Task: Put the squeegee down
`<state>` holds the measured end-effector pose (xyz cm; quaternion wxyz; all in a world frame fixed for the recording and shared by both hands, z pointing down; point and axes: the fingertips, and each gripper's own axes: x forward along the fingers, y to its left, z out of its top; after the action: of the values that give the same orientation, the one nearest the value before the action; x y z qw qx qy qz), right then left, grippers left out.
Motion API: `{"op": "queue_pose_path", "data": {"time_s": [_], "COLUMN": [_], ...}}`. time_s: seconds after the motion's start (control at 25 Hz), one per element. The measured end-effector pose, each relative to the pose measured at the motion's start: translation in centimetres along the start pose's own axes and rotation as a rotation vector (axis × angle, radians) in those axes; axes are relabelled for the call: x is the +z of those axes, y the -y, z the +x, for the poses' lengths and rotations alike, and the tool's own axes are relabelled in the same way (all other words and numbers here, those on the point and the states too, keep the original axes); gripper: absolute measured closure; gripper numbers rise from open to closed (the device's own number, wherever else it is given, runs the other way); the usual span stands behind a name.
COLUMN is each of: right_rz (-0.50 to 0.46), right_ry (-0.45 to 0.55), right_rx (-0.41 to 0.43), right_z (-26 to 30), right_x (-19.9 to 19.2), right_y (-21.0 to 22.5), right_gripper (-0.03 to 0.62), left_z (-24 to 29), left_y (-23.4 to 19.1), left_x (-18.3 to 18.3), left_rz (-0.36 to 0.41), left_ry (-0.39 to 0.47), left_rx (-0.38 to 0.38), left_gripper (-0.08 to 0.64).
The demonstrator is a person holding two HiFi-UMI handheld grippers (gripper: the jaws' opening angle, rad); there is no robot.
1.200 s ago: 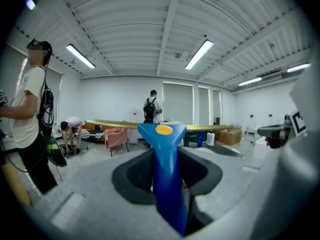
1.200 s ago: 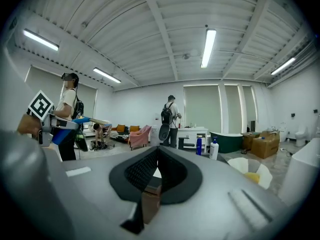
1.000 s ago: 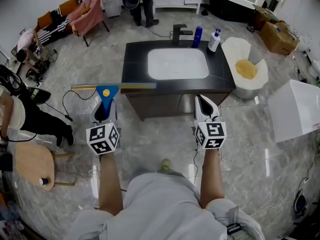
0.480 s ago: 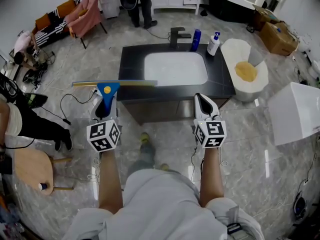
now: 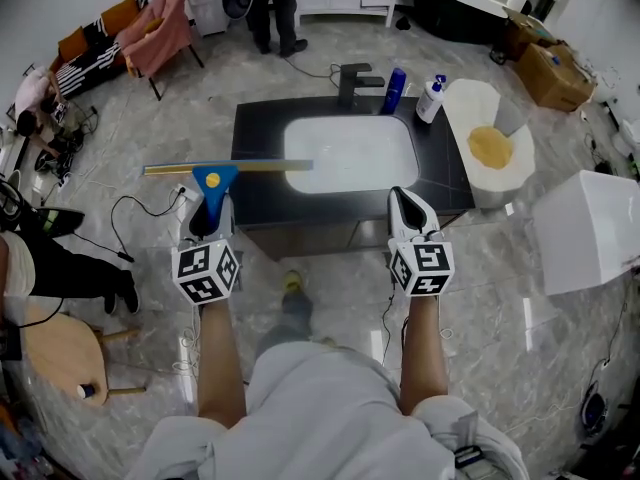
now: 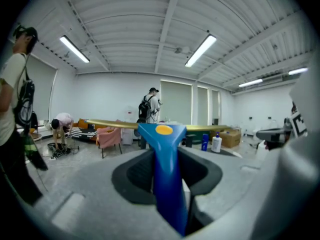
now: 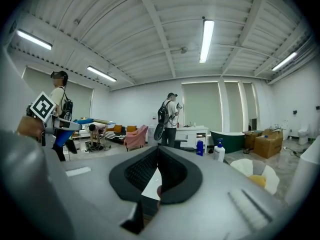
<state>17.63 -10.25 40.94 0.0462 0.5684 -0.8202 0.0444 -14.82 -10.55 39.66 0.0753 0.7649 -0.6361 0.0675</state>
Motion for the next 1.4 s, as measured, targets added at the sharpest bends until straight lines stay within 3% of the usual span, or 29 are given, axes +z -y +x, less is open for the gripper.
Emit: {"op": "queue_pose_path", "data": {"time_s": [0.8, 1.4], "right_rz": [0.025, 0.038], "right_ry": [-0.052, -0.074], "right_rx": [-0.054, -0.096], "right_z": [21.3, 25.9], "right_x": [1.7, 1.4], "right_y": [1.2, 3.3], "right_gripper": [0.589, 0.589], "left_z": [21.7, 29.1], "left_y": [-9.3, -10.1], "left_x": [2.2, 1.5], "left_rz": [-0.033, -0.070], "left_ry": [-0.073, -0.124], "left_rx": [-0.077, -0.105], "left_gripper": [0.433, 0.433]}}
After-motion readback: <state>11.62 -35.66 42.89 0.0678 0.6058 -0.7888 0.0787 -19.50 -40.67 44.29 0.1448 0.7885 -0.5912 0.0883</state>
